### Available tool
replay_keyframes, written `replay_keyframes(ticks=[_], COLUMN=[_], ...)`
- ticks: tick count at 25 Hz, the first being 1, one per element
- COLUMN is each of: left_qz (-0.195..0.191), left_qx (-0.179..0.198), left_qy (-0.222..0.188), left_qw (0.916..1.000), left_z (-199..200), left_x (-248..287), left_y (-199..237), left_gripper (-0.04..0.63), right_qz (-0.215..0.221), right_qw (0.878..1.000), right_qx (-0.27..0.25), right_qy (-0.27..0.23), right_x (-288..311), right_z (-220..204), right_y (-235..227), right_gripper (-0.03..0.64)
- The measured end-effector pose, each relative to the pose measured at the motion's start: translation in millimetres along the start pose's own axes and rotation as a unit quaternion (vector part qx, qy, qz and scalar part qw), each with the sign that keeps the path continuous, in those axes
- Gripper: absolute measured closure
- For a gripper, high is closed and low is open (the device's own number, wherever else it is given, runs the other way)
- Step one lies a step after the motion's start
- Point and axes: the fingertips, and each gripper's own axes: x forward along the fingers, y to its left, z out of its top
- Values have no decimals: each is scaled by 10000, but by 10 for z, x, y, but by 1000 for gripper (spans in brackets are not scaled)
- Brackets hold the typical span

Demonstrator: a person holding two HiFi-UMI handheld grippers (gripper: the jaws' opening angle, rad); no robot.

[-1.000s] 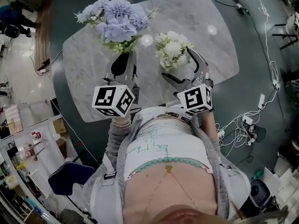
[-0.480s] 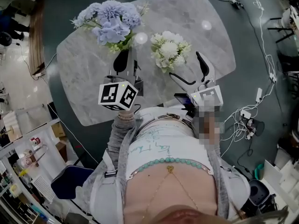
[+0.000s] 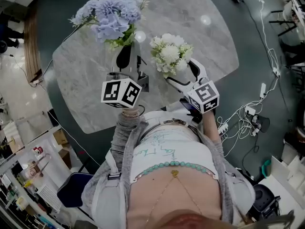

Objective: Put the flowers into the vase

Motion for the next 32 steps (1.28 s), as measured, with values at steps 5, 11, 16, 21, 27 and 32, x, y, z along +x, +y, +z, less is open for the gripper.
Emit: replay_keyframes(ticks=[5,11,16,21,27,32], left_qz=[-162,-438,-627,-817,-957,-1168], left_qx=[-194,-293,-615,-539,-299,62], left_qy=[-143,-65,-81,-13,226,507], left_qw=[9996,9986,9961,9952,9947,9918], left_z=[52,20,22,-48,-197,-306], left_x=[186,202,238,277,286,285], left_y=[-14,-159,-266,-396,-469,-559], left_gripper=[575,575,575,575,575,577], right_qz=[-74,-184,-216,-204,-195,-196], right_qw=[9998,9997,9996,9997,9997,9997], right_qx=[-160,-110,-104,-72,-46,-30], right_qy=[129,104,126,115,124,132], right_x=[83,97,103,108,133,122], right_z=[-23,-56,-40,-11,21,-3], right_y=[-17,26,6,-27,-34,-90], right_gripper=[196,252,268,276,276,279])
